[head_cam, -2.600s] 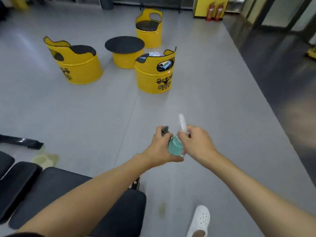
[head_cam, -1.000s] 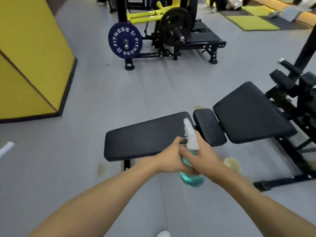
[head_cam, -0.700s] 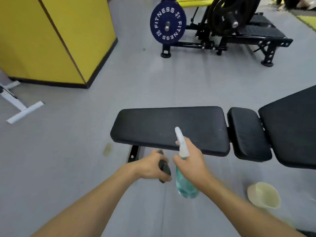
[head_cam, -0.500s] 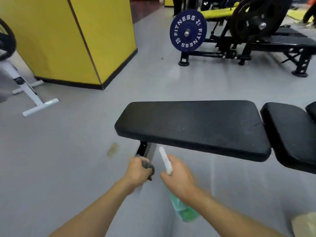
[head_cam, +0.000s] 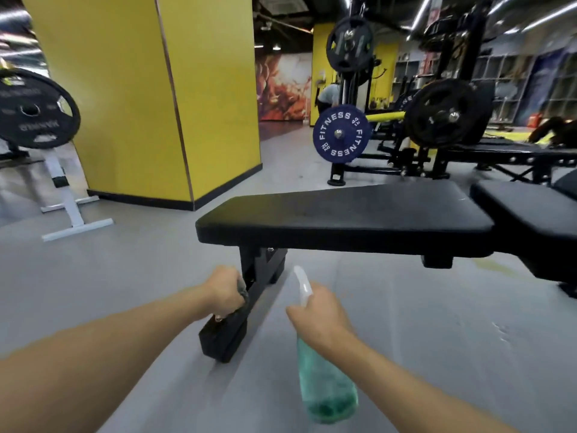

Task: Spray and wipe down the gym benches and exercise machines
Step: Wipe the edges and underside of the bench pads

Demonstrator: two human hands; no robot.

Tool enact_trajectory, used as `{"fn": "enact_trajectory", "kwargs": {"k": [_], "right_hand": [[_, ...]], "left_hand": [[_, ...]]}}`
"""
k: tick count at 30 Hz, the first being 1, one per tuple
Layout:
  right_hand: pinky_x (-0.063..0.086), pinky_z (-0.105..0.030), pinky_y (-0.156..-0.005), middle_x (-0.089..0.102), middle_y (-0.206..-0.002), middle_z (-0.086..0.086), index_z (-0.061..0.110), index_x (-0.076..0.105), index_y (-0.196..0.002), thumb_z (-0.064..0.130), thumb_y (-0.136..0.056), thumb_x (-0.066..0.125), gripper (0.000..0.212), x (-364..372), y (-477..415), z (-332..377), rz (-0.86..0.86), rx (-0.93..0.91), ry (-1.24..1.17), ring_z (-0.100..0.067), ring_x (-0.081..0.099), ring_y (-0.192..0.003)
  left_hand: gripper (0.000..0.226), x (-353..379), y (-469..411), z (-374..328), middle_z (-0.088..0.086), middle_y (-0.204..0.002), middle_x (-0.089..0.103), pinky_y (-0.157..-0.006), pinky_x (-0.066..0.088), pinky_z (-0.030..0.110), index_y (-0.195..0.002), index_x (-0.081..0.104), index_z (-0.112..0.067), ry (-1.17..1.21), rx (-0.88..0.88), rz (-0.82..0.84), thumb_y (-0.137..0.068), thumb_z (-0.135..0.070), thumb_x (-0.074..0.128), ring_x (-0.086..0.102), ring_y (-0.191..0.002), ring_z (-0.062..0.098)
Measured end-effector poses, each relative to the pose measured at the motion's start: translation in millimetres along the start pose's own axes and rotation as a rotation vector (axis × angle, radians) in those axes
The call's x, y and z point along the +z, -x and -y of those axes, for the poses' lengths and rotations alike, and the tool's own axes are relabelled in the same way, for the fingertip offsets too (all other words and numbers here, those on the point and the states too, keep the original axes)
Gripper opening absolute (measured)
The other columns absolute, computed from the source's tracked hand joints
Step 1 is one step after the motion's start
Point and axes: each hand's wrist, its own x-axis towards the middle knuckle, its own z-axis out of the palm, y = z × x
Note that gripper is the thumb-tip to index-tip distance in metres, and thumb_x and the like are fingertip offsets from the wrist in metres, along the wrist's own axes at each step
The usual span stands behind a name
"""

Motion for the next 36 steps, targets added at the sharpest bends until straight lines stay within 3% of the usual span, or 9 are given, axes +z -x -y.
{"fn": "enact_trajectory", "kwargs": {"k": [3, 7, 12, 18, 25, 27, 30, 32, 36], "right_hand": [[0.041, -0.033, -0.059, 0.049, -0.070, 0.003, 0.022, 0.047, -0.076, 0.025, -0.081, 0.055, 0.009, -53.2, 27.1, -31.6, -0.176, 0.068, -0.025, -0.024, 0.051, -0.068], [0.046, -0.033, -0.064, 0.057, -0.080, -0.001, 0.019, 0.054, -0.097, 0.025, -0.081, 0.053, 0.017, -111.3, 52.5, -60.4, -0.283, 0.147, 0.071, -0.028, 0.058, -0.075], [0.037, -0.028, -0.054, 0.050, -0.069, 0.001, 0.018, 0.052, -0.084, 0.022, -0.079, 0.054, 0.007, -154.1, 75.6, -89.5, -0.372, 0.217, 0.037, -0.020, 0.046, -0.058], [0.035, -0.029, -0.053, 0.047, -0.066, 0.002, 0.020, 0.041, -0.067, 0.021, -0.077, 0.056, 0.018, -223.8, 103.8, -125.7, -0.585, 0.306, 0.012, -0.020, 0.044, -0.059], [0.036, -0.027, -0.052, 0.046, -0.066, 0.000, 0.017, 0.038, -0.066, 0.020, -0.078, 0.056, 0.022, -274.0, 125.8, -156.4, -0.624, 0.445, -0.049, -0.021, 0.044, -0.055], [0.043, -0.030, -0.054, 0.056, -0.074, 0.000, 0.016, 0.054, -0.083, 0.021, -0.078, 0.055, 0.007, -300.9, 135.0, -163.8, -0.706, 0.458, -0.037, -0.020, 0.052, -0.060], [0.046, -0.029, -0.058, 0.062, -0.084, 0.002, 0.028, 0.054, -0.131, 0.020, -0.080, 0.053, 0.052, -340.4, 147.1, -174.2, -0.797, 0.434, 0.003, -0.018, 0.058, -0.073], [0.042, -0.029, -0.056, 0.059, -0.082, 0.002, 0.033, 0.047, -0.140, 0.020, -0.081, 0.053, 0.061, -363.9, 158.3, -182.3, -0.852, 0.427, 0.001, -0.019, 0.057, -0.074], [0.045, -0.031, -0.057, 0.060, -0.075, -0.004, 0.021, 0.051, -0.094, 0.020, -0.075, 0.054, 0.019, -397.2, 174.6, -198.9, -0.942, 0.486, -0.055, -0.027, 0.061, -0.070]], "left_hand": [[0.007, 16.3, 9.5, -56.9, 0.013, -0.104, 0.061, -0.062, 0.054, 0.027, -0.089, 0.067, -0.007, 0.056, 0.136, -0.018, -0.087, -0.002, 0.062, 0.063, -0.083, 0.024], [0.009, 52.5, 26.2, -139.5, 0.015, -0.087, 0.062, -0.052, 0.053, 0.025, -0.084, 0.064, -0.005, 0.114, 0.337, 0.082, -0.087, 0.001, 0.057, 0.060, -0.064, 0.021], [0.011, 80.8, 34.5, -206.4, 0.015, -0.121, 0.050, -0.050, 0.051, 0.020, -0.097, 0.062, -0.014, 0.214, 0.461, 0.090, -0.090, -0.006, 0.060, 0.068, -0.083, 0.030], [0.022, 104.6, 64.7, -268.2, 0.008, -0.076, 0.064, -0.050, 0.048, 0.021, -0.110, 0.061, -0.002, 0.392, 0.557, 0.199, -0.090, 0.005, 0.054, 0.063, -0.048, 0.002], [0.016, 115.9, 88.4, -339.2, 0.005, -0.078, 0.063, -0.053, 0.050, 0.024, -0.101, 0.063, -0.005, 0.349, 0.710, 0.235, -0.089, 0.004, 0.057, 0.060, -0.048, 0.003], [0.018, 114.4, 96.3, -368.8, 0.006, -0.085, 0.061, -0.054, 0.052, 0.025, -0.104, 0.065, -0.005, 0.327, 0.770, 0.225, -0.089, 0.002, 0.059, 0.060, -0.052, 0.006], [0.017, 110.7, 110.5, -405.2, 0.010, -0.087, 0.061, -0.053, 0.050, 0.026, -0.105, 0.066, 0.001, 0.304, 0.842, 0.204, -0.090, 0.003, 0.058, 0.057, -0.051, 0.011], [0.013, 113.6, 119.3, -430.1, 0.013, -0.082, 0.063, -0.051, 0.049, 0.024, -0.099, 0.066, 0.003, 0.288, 0.887, 0.207, -0.090, 0.007, 0.056, 0.057, -0.047, 0.010], [0.016, 121.6, 136.0, -473.1, 0.024, -0.090, 0.068, -0.054, 0.056, 0.034, -0.101, 0.067, 0.001, 0.256, 0.949, 0.171, -0.089, 0.005, 0.059, 0.059, -0.052, 0.016]]}}
